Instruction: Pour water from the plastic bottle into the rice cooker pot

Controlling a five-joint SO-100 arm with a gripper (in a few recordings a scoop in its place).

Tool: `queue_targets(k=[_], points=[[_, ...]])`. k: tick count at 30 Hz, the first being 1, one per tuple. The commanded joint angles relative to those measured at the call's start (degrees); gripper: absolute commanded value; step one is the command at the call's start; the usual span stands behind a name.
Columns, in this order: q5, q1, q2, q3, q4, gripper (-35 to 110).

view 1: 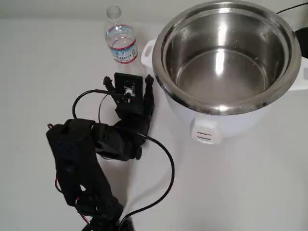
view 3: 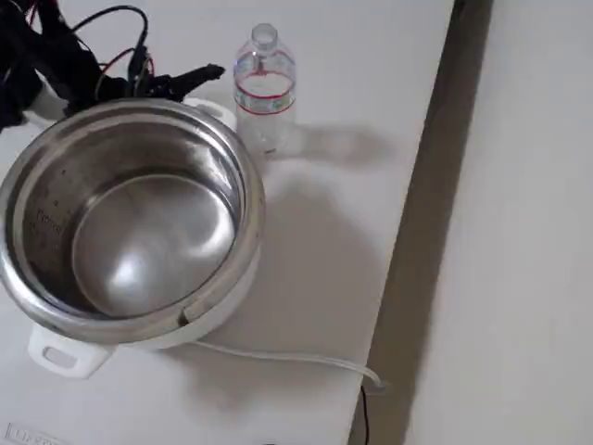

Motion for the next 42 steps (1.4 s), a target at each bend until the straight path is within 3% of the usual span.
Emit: queue_targets(k=[1, 7, 14, 22, 29, 38, 42], points=[[4.83, 1.93, 10.72, 7.21, -0.09, 51], [11.78, 5.01, 24.79, 15.21, 11.43, 51], [25.31, 7.12, 59.77, 18.28, 57.3, 51], [44.38, 7.21, 87.63, 18.54, 97.82, 48], [55.28, 6.77, 121.29, 27.51, 126.65, 27], [66.62, 14.33, 121.38, 27.95, 139.48, 1], [68.29, 18.28, 121.38, 28.21, 144.49, 0]])
